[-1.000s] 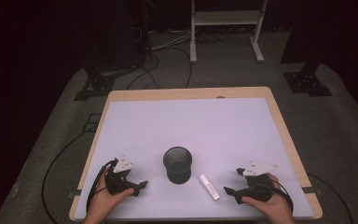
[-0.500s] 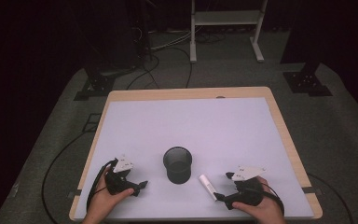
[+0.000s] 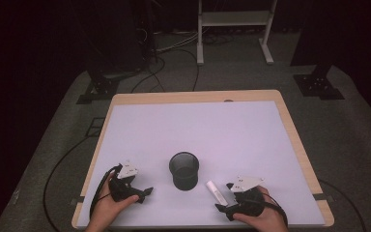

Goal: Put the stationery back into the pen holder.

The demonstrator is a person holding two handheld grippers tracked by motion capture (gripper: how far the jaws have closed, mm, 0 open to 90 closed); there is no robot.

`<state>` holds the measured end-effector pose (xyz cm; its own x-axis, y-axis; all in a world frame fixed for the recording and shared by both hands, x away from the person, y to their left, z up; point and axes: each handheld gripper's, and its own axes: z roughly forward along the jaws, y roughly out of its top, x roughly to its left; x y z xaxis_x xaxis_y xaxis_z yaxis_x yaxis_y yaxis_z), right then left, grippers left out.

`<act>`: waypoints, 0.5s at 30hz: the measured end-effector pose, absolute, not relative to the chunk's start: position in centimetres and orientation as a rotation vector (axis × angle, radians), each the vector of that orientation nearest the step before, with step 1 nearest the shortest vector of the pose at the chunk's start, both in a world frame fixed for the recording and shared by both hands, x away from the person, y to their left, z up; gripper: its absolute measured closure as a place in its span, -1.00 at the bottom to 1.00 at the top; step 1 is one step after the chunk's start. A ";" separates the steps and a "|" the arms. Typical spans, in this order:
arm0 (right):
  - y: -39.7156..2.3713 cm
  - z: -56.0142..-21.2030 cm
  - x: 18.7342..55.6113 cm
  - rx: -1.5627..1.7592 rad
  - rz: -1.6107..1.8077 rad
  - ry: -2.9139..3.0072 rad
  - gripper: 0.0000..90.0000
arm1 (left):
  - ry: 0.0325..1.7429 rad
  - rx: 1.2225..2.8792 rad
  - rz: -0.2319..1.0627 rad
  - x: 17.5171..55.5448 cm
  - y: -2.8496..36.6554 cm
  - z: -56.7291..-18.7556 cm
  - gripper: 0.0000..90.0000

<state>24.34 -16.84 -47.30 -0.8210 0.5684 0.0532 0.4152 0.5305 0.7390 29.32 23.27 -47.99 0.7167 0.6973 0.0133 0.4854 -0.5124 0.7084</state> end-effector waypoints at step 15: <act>-16.8 -47.6 24.3 0.824 1.118 2.584 -0.10 | 0.892 2.216 0.387 29.3 23.3 -48.0 -0.97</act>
<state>24.34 -16.85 -47.62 -0.8222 0.5685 0.0295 0.4108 0.5566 0.7222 29.32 23.28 -47.99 0.7171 0.6968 0.0129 0.4853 -0.5126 0.7083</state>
